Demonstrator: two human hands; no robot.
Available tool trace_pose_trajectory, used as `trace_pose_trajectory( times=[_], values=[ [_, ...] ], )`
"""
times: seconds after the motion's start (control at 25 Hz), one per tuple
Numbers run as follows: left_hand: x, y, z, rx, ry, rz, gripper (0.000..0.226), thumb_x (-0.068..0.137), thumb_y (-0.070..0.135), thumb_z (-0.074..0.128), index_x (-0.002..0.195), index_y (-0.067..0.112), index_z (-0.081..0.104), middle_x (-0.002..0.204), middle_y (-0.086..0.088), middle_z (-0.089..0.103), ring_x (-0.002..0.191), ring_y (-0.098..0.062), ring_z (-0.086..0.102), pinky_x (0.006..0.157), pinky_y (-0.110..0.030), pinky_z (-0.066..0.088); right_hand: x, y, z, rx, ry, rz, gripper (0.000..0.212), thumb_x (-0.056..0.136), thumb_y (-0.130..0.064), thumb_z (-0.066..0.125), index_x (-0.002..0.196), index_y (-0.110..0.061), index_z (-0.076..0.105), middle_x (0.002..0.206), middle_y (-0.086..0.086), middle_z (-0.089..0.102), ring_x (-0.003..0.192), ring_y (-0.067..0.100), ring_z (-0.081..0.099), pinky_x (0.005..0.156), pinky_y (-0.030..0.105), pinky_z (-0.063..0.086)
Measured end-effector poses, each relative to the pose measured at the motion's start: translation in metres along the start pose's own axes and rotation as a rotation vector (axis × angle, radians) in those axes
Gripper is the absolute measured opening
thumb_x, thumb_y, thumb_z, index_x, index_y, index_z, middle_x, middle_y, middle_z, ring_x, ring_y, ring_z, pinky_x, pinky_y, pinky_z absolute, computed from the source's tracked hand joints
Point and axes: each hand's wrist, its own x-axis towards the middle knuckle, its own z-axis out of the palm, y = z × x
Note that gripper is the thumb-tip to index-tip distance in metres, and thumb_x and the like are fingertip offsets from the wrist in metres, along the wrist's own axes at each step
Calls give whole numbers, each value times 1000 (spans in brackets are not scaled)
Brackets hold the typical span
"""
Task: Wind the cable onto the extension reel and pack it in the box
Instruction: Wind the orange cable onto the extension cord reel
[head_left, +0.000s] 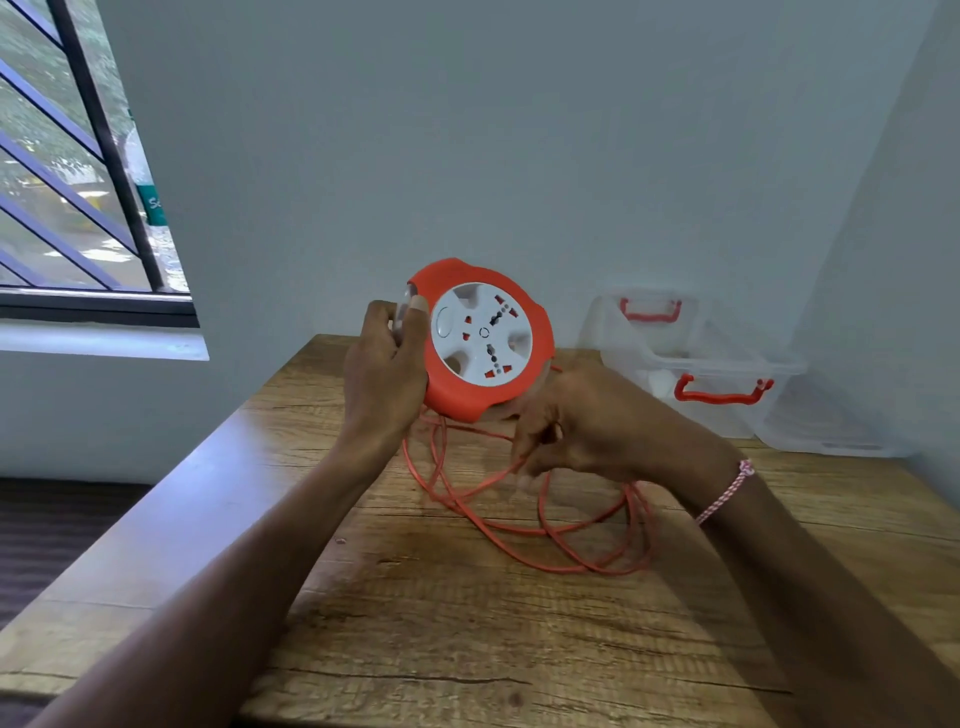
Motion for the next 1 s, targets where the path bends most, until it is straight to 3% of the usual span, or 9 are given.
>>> trace_pose_trajectory(
  times=[0.16,0.24,0.32,0.44,0.56,0.64,0.76,0.88,1.0],
  values=[
    [5,2,-6,-45,62,-22,36,102,64,40,95,31,52,89,-7,70,92,-37,73,79,-59,61,-5,8,-6,-127,-143,120,18,69,-41,92,79,-30,80,65,-23,68,65,-9,59,68,19,48],
    [7,3,-9,-100,92,-53,36,100,66,41,93,32,53,91,-8,69,95,-40,72,73,-54,60,-5,11,-6,-156,-183,143,22,67,-42,92,76,-28,78,63,-23,65,63,-7,59,63,15,42],
    [10,2,-12,-154,125,-88,33,100,64,41,94,34,54,100,-12,73,93,-39,73,64,-43,55,-6,14,-3,-146,-195,163,26,65,-42,94,71,-26,74,65,-17,69,64,-3,60,65,19,44],
    [13,1,-15,-184,150,-99,26,106,56,40,97,36,54,102,-6,73,87,-27,73,57,-29,52,-6,19,1,-58,-255,213,31,60,-38,97,69,-23,72,68,-10,72,65,2,63,70,27,50],
    [11,1,-13,-173,139,-94,28,104,60,40,94,37,53,97,-4,72,88,-30,74,63,-40,54,-8,18,5,201,-312,193,31,64,-36,96,89,-25,80,76,-7,78,73,5,72,72,24,53],
    [9,0,-11,-153,121,-75,33,99,66,41,93,36,53,97,-10,73,91,-37,74,68,-50,57,-9,15,7,285,-278,174,34,71,-39,92,100,-25,80,82,-7,80,76,8,75,72,18,53],
    [6,1,-10,-155,102,-64,33,97,68,41,94,38,53,99,-9,74,94,-37,75,80,-62,62,-7,16,5,280,-102,186,22,82,-38,84,94,-21,81,80,-7,79,64,9,72,63,18,55],
    [5,2,-10,-163,92,-65,29,101,64,42,95,38,53,92,0,71,95,-37,75,80,-61,61,-4,23,3,49,81,207,20,90,-38,77,85,-19,81,74,-10,76,63,4,68,66,19,54],
    [6,1,-9,-154,91,-74,26,104,60,42,95,38,52,90,3,70,96,-36,75,80,-59,61,-6,25,0,-77,54,323,20,93,-36,73,78,-23,73,73,-11,73,66,2,66,66,20,48]
  ],
)
